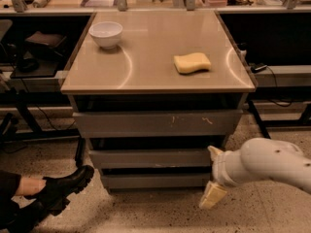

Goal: Open middle drawer

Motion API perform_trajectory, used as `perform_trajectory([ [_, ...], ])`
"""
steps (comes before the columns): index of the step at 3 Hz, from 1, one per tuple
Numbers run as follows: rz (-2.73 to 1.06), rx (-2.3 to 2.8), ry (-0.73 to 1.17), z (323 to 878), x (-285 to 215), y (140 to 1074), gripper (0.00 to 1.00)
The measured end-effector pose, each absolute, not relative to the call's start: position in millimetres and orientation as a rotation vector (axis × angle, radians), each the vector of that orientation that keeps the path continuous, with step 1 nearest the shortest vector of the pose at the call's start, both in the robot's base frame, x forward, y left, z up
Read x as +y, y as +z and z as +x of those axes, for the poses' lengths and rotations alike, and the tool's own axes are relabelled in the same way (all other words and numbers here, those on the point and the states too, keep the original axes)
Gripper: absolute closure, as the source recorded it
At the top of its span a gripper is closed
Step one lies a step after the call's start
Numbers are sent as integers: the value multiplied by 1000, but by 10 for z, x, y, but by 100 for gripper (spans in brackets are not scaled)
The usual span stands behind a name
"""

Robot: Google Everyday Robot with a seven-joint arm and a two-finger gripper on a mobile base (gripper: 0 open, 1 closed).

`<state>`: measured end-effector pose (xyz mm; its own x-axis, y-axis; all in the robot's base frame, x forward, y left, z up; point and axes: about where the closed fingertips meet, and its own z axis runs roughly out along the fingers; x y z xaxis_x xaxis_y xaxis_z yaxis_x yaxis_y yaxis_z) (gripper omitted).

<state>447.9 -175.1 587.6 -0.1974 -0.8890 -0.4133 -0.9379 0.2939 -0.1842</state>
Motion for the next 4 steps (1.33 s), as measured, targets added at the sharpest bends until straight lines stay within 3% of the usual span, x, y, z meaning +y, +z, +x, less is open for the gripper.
perform_trajectory([
  [2,-1700,2089,120,4517,-1461,5691,0],
  [4,-1626,2028,262,4810,-943,5247,0],
])
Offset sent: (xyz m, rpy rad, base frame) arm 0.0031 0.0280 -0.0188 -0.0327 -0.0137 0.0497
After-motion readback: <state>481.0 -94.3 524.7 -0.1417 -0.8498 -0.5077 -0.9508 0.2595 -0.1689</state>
